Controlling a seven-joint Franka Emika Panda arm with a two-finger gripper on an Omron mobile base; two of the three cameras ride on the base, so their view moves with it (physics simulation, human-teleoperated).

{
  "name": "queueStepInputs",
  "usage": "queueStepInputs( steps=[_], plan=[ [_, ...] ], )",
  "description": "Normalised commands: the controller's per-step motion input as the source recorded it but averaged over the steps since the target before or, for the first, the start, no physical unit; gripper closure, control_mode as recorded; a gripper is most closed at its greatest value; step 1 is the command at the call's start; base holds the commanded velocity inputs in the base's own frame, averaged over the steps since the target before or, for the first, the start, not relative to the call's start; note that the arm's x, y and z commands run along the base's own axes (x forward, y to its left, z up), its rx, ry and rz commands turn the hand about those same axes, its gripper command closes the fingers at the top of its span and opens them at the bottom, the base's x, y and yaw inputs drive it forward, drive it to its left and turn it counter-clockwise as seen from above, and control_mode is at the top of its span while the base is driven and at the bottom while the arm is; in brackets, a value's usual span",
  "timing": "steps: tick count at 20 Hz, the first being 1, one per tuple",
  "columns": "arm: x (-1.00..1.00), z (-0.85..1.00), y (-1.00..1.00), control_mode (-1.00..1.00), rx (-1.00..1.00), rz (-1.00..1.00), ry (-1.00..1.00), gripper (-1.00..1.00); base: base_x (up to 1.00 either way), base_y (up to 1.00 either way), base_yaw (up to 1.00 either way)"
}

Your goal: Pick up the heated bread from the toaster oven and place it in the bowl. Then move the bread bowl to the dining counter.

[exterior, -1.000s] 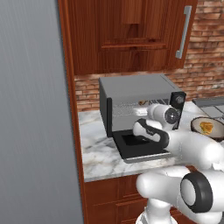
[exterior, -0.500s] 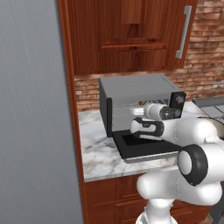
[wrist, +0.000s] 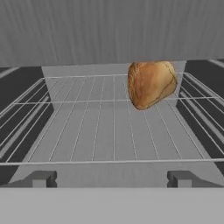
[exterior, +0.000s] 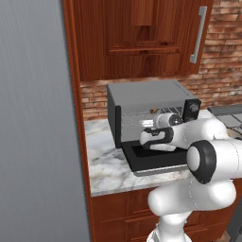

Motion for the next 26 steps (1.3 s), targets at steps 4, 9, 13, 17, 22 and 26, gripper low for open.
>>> queueStepInputs(
  steps=[4,9,13,17,22,26],
  plan=[
    [0.0,0.06,0.0,-1.0,0.0,0.0,0.0,-1.0,0.0,0.0,0.0],
    [0.0,0.27,0.0,-1.0,0.0,0.0,-0.04,-1.0,0.0,0.0,0.0],
    [0.0,0.17,0.0,-1.0,0.0,0.0,-0.06,-1.0,0.0,0.0,0.0],
    [0.01,-0.01,0.0,-1.0,0.0,0.0,-0.01,-1.0,0.0,0.0,0.0],
    [0.3,-0.05,0.0,-1.0,0.0,0.0,0.0,-1.0,0.0,0.0,0.0],
    [0.44,-0.21,0.0,-1.0,0.0,0.0,0.0,-1.0,0.0,0.0,0.0]
  ],
)
